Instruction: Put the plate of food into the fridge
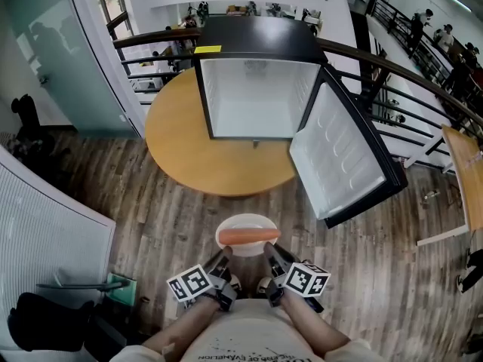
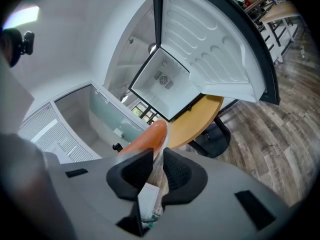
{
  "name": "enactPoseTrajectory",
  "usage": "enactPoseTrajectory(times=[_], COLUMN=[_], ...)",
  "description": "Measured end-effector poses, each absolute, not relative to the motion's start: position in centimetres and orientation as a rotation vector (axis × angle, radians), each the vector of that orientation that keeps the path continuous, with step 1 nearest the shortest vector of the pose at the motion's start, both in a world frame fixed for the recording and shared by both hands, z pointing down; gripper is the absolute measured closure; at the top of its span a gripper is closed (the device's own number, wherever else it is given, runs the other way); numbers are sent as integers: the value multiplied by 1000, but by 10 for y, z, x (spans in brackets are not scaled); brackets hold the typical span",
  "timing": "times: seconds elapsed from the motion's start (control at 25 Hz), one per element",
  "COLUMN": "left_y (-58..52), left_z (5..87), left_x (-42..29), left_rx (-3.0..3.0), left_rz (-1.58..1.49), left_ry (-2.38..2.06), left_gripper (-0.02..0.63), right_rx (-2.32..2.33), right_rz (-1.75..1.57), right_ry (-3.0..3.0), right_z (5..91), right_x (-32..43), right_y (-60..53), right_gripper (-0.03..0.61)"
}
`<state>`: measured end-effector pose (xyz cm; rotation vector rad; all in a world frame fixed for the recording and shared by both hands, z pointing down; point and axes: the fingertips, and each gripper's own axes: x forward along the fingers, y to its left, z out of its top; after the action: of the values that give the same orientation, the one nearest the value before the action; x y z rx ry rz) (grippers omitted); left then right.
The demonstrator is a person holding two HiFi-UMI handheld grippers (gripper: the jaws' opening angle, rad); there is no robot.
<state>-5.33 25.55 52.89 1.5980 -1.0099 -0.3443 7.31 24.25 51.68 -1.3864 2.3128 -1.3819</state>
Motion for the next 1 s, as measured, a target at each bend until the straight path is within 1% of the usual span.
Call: enactPoseTrajectory(times=[0.4,0.72,1.0], left_y=[254,253,233], left_z=[532,537,541], left_x=[-78,-85,-86], left_rx=[1620,1608,1601], left_rz=[-330,-325,-336], left_ry=[-964,-937,-932], left_gripper=[558,558,558], right_rx=[-1428,-1457,-1450], right_rz=[-1365,-1364,-1360], right_ry=[2276,2261,2258], right_z=[520,523,526], right_x=[48,42,41], right_y=[246,247,227], right_gripper=[503,505,505])
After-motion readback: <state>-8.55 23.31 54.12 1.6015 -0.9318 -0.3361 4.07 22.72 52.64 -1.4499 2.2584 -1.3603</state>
